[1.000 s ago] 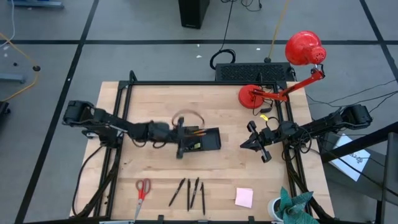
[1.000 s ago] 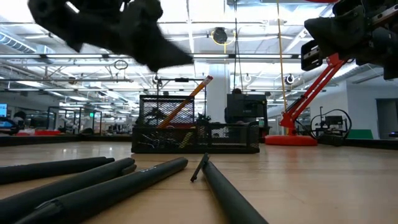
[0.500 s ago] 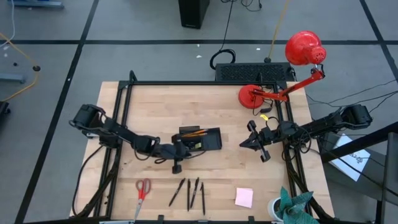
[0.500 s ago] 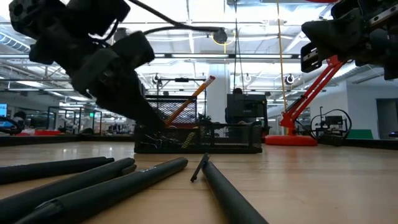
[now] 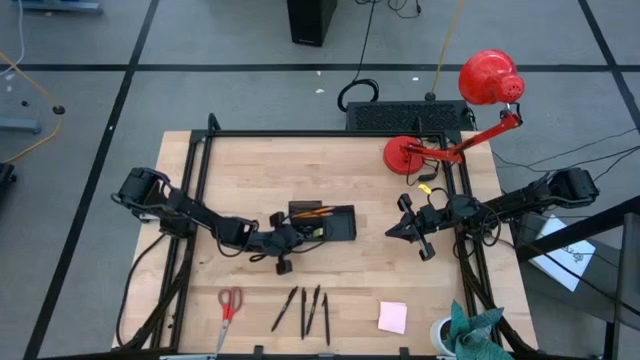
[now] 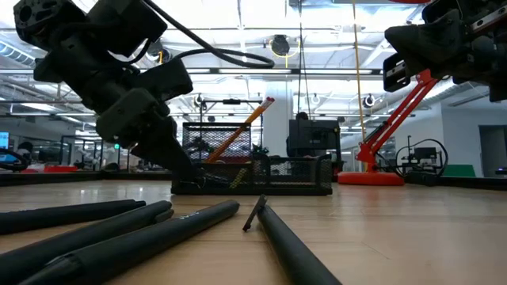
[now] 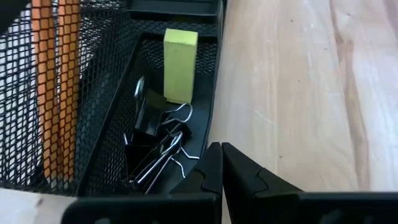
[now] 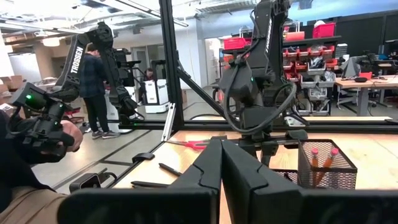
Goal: Pick and place office supplies into organizer
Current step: Adjust the desk organizer, then put the black pen into the desk organizer
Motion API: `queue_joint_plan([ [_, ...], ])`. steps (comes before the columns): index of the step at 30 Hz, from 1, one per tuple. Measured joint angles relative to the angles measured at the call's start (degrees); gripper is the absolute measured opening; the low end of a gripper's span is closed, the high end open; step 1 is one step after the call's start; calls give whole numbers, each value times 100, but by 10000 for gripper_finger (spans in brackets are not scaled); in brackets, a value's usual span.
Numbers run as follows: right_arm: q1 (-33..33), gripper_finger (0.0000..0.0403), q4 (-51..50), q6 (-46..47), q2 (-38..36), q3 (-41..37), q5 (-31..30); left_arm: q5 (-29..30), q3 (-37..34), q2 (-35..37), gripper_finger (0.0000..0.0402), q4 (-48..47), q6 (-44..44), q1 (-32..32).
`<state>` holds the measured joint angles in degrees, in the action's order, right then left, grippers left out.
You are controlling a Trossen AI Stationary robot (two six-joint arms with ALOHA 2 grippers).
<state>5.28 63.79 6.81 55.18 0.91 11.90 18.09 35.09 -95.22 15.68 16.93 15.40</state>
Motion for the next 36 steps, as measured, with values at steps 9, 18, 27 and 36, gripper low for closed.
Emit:
queue_joint_plan([
  [9,0,4,-2,0,0,0,-4,-182,343,309,4,-320,1,287],
  [18,0,4,32,-3,2,-2,0,320,3153,257,1,-5146,1786,1582],
  [27,2,4,116,4,0,-2,7,-126,4399,-593,1,-6349,4103,2241],
  [36,2,4,146,4,2,-2,11,-1209,4888,-1714,2,-6910,5574,2093],
])
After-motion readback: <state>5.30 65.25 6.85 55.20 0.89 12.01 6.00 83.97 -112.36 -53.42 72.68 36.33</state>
